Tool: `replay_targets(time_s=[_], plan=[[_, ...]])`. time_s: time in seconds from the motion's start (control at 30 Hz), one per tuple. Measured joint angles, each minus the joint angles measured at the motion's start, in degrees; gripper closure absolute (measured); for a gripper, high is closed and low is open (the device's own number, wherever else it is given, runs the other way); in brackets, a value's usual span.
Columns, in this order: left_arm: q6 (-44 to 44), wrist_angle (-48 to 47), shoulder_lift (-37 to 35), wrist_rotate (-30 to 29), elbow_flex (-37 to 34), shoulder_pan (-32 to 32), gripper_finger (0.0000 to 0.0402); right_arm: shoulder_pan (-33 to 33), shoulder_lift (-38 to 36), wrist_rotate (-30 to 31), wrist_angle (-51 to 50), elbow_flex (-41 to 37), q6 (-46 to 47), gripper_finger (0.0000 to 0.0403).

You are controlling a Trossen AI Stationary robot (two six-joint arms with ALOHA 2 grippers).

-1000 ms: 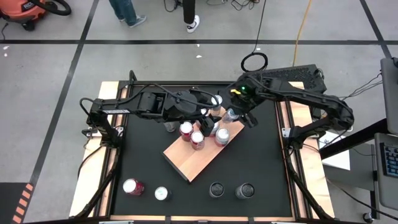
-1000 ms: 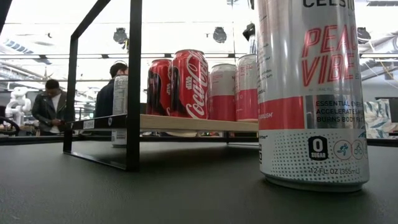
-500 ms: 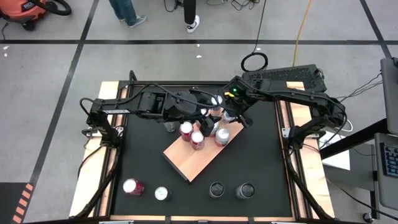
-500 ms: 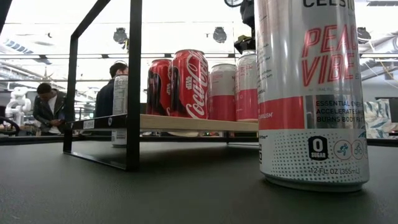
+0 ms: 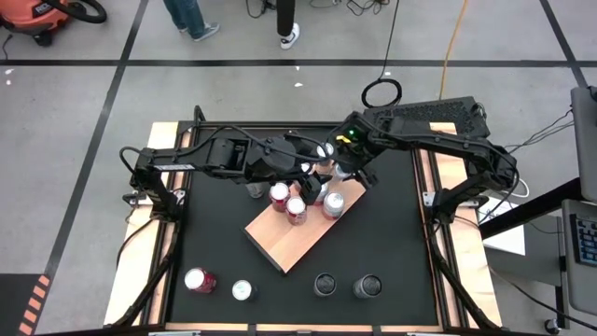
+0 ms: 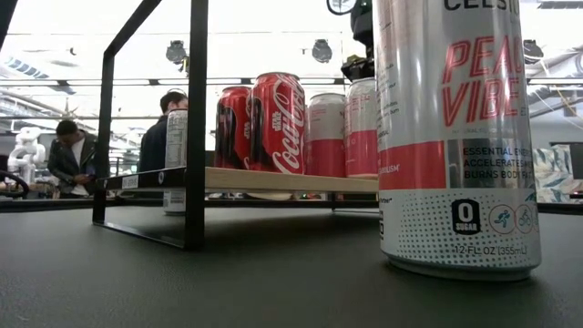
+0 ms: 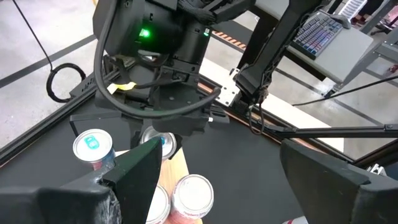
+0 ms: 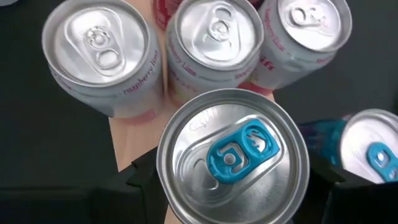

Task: Place canned beverage on shelf
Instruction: Put the top blue soda can on the shelf

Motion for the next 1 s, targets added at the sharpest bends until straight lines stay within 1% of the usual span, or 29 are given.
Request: replay_targets(time_s=[0.27, 0.4, 0.83, 1.0], plan=[[0.1, 0.0, 0.0, 0.0, 0.0, 0.0, 0.0077, -1.9, 0.1, -0.4, -0.1, 0.0, 0.0, 0.0183], [0.2, -0.4, 0.0, 0.0, 0.0, 0.0, 0.0077, -2.1, 0.3, -2.8, -0.5, 0.0, 0.0, 0.0183], [0.2, -1.0, 0.0, 0.0, 0.0, 0.0, 0.0077, -2.5, 0.3, -2.9, -0.8, 0.0, 0.1, 0.0183], [0.2, -1.0, 0.0, 0.0, 0.0, 0.0, 0.0077, -2.5, 1.9, -3.0, -2.3, 0.0, 0.2, 0.0183]])
